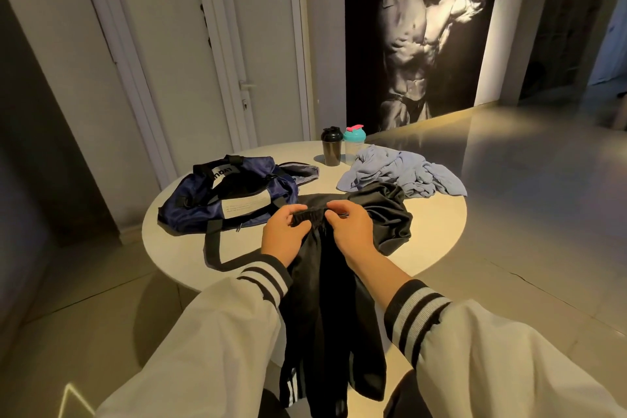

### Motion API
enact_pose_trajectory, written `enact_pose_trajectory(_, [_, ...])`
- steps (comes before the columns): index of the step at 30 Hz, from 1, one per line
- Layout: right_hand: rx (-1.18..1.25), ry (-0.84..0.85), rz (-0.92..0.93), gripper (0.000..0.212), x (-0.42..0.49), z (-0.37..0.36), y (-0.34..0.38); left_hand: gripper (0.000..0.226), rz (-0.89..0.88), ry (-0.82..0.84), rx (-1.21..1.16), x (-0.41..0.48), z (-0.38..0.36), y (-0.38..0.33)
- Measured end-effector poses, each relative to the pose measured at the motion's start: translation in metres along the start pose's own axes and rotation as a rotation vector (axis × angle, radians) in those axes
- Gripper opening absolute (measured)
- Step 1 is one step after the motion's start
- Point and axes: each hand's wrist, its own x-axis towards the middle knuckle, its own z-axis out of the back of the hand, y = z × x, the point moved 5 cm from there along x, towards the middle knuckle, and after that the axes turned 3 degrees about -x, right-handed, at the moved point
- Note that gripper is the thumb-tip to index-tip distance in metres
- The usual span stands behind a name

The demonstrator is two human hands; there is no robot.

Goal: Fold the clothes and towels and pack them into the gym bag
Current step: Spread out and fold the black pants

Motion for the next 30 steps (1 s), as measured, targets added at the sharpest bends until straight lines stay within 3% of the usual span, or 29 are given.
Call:
enact_pose_trajectory(4, [-0.005, 0.1, 0.08, 0.023, -0.002, -0.013, 0.013, 0.039, -0.062, 0.061, 0.045, -0.001, -0.004, -0.011])
enact_pose_trajectory(11, [0.272, 0.241, -0.01, 0.047, -0.006, -0.021, 0.014, 0.046, -0.054, 0.147, -0.062, -0.002, -0.003, -0.001])
enact_pose_trajectory(14, [0.353, 0.322, -0.007, 0.043, -0.01, -0.024, 0.016, 0.039, -0.1, 0.082, -0.028, -0.001, 0.002, -0.002])
enact_pose_trajectory(17, [0.134, 0.223, 0.106, 0.033, -0.004, -0.017, 0.015, 0.029, -0.078, -0.03, -0.05, 0.001, 0.011, -0.002])
enact_pose_trajectory(20, [-0.062, 0.176, 0.115, 0.043, 0.002, -0.009, 0.001, 0.025, -0.068, -0.073, -0.076, -0.001, 0.016, -0.003])
enact_pose_trajectory(22, [-0.008, 0.283, 0.055, 0.05, 0.0, -0.011, -0.01, 0.024, -0.079, -0.059, -0.086, -0.002, 0.018, -0.003])
enact_pose_trajectory(25, [0.143, 0.389, -0.006, 0.034, -0.009, -0.013, -0.018, 0.023, -0.057, -0.029, -0.114, -0.002, 0.018, 0.0])
enact_pose_trajectory(27, [0.136, 0.327, 0.025, 0.021, -0.012, -0.008, -0.016, 0.025, -0.057, -0.018, -0.095, -0.002, 0.018, 0.002])
enact_pose_trajectory(30, [-0.1, 0.133, 0.164, 0.016, -0.011, 0.005, -0.011, 0.026, -0.075, 0.027, -0.01, -0.003, 0.015, 0.006])
